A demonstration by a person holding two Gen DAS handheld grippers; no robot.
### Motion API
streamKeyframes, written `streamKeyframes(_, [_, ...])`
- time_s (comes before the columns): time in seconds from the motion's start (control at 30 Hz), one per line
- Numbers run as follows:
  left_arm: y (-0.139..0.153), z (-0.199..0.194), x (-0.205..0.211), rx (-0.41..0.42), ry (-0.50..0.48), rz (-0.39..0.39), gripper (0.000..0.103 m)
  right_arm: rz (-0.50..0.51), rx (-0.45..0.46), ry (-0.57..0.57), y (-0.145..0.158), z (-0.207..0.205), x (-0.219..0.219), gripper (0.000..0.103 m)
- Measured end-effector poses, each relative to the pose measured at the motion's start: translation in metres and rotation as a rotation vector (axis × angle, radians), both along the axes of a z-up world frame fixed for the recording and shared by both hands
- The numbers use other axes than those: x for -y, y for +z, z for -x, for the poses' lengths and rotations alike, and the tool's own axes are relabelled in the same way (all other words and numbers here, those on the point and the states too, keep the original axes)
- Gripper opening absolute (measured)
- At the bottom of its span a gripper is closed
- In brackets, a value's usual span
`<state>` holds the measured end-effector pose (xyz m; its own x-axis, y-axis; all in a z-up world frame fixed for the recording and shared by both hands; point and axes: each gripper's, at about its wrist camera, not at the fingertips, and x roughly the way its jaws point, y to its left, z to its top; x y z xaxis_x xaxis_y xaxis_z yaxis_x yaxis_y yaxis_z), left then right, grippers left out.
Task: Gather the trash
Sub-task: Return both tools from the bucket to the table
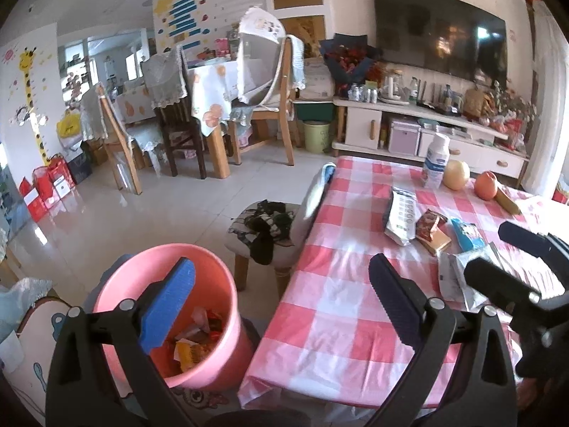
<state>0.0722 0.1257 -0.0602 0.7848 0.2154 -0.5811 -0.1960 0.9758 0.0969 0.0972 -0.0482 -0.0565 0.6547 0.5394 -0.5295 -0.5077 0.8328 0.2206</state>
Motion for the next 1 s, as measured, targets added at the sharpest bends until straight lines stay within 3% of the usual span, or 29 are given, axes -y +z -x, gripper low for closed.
streamKeyframes(0.6, [-0.022,-0.028,0.084,-0.053,-0.114,-0.058,0.099,-0.054,-0.010,-0.201,-0.007,-0.025,0.105,0.096])
streamKeyframes(1.0, [-0.045,-0.072,0.116,-0.076,-0.218,0.022,0.099,-0.063,-0.048,-0.360,-0.024,-0.055,0.169,0.096])
